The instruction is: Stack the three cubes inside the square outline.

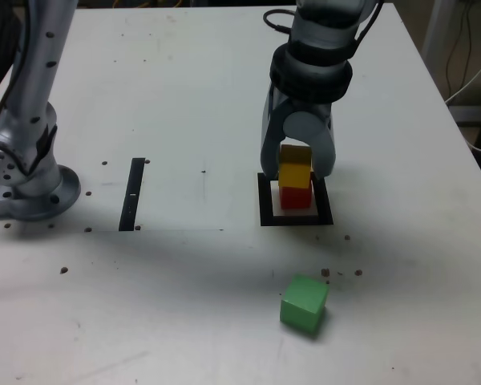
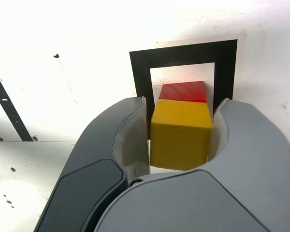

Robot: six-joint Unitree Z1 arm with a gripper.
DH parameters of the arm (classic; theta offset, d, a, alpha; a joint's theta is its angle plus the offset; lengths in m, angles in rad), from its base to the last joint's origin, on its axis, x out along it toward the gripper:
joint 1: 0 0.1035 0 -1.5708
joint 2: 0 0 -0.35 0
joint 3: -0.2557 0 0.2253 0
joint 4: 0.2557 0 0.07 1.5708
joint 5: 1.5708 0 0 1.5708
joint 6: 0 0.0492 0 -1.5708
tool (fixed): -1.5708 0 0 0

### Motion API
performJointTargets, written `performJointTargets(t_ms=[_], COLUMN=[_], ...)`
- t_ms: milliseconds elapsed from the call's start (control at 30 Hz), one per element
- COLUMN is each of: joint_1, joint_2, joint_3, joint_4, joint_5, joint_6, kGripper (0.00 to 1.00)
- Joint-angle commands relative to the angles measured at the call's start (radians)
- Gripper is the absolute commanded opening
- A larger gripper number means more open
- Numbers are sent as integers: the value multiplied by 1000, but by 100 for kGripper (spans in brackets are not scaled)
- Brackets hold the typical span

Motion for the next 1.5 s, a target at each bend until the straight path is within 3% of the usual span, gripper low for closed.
performJointTargets(t_ms=[0, 333, 600, 867, 1133, 1467], joint_1=[3, -25, -233, -433, -500, -490], joint_2=[-5, -113, -223, -95, 85, 94], joint_3=[0, 7, 4, -90, -266, -192], joint_4=[7, 37, 58, 56, 90, 104], joint_5=[2, 24, 32, -46, -43, -51], joint_6=[0, -14, -150, -262, -271, -265], kGripper=[96, 100, 100, 100, 100, 100])
